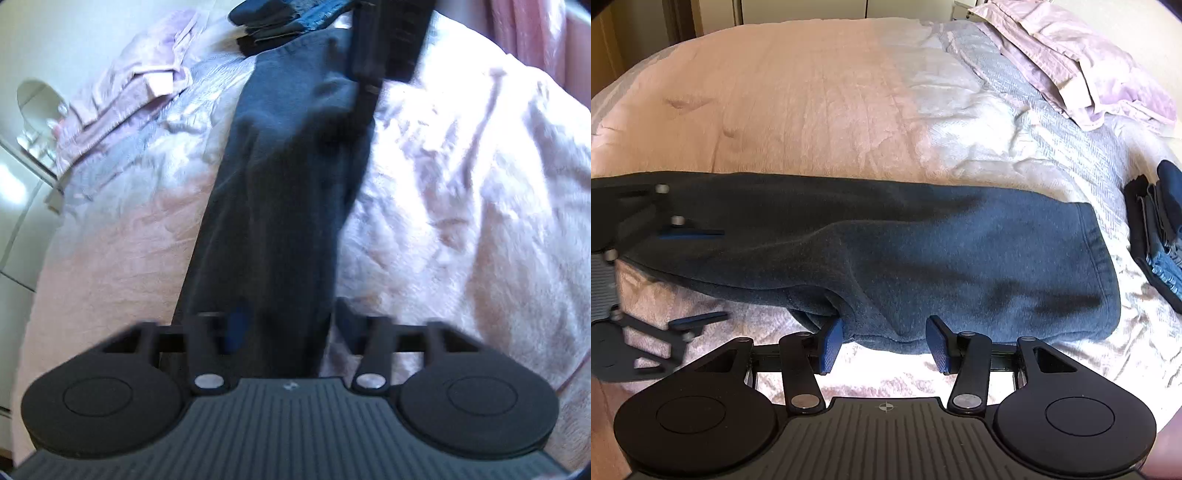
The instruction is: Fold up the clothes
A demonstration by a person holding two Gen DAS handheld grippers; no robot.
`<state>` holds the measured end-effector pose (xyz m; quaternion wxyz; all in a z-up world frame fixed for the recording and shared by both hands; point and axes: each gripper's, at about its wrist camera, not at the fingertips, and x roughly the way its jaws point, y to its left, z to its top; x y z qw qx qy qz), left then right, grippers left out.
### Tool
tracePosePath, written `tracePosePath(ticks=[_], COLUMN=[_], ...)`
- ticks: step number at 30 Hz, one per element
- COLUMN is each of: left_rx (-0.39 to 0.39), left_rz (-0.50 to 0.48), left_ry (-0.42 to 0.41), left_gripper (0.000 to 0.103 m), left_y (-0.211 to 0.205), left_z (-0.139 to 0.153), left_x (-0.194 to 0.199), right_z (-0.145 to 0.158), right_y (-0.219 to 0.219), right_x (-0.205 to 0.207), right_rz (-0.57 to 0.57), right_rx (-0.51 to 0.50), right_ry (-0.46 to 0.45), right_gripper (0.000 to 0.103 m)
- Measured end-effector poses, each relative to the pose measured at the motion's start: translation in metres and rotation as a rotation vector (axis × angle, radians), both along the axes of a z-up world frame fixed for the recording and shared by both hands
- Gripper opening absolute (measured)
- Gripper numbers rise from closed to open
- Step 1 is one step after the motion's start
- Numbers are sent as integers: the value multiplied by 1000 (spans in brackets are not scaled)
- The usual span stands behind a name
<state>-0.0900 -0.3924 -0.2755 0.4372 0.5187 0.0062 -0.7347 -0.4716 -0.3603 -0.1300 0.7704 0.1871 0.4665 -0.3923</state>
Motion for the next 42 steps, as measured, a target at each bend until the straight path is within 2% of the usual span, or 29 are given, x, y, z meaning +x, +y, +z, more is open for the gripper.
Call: tracePosePath(ticks=[5, 7, 8, 13, 17, 19, 22, 26, 29, 34, 38, 42], left_rx=[120, 152, 167, 187, 161, 135, 114, 83, 91, 115, 126, 127], left_rz=[47, 58, 63, 85, 83, 80, 60, -16, -71, -123, -68, -18], left_ry=[145, 185, 204, 286, 308, 295, 265, 194, 130, 13, 29, 71], left_gripper=[17, 14, 13, 10, 10, 10, 10, 11, 13, 14, 16, 16], left_y=[-27, -36, -41, -60, -62, -62, -59, -43, -28, -5, 1, 6], left_z=[26, 31, 33, 46, 57, 57, 53, 40, 20, -12, -9, 10], left_x=[28, 36, 39, 54, 61, 62, 59, 43, 30, 20, 28, 32], right_z=[-2, -5, -5, -11, -25, -34, -54, -37, -30, -50, -55, -38], right_y=[15, 21, 21, 19, 1, -10, -21, -10, 1, -3, 4, 9], right_x=[8, 17, 22, 44, 63, 70, 73, 53, 35, 22, 2, -32], right_rz=[17, 41, 43, 49, 64, 87, 170, 245, 235, 158, 96, -17], right_rx=[-15, -32, -43, -95, -152, -184, -185, -149, -74, 54, 123, 160], right_ry=[28, 31, 25, -4, 50, 119, 313, 410, 398, 365, 371, 265], right_gripper=[51, 84, 87, 87, 87, 87, 87, 87, 87, 87, 87, 87])
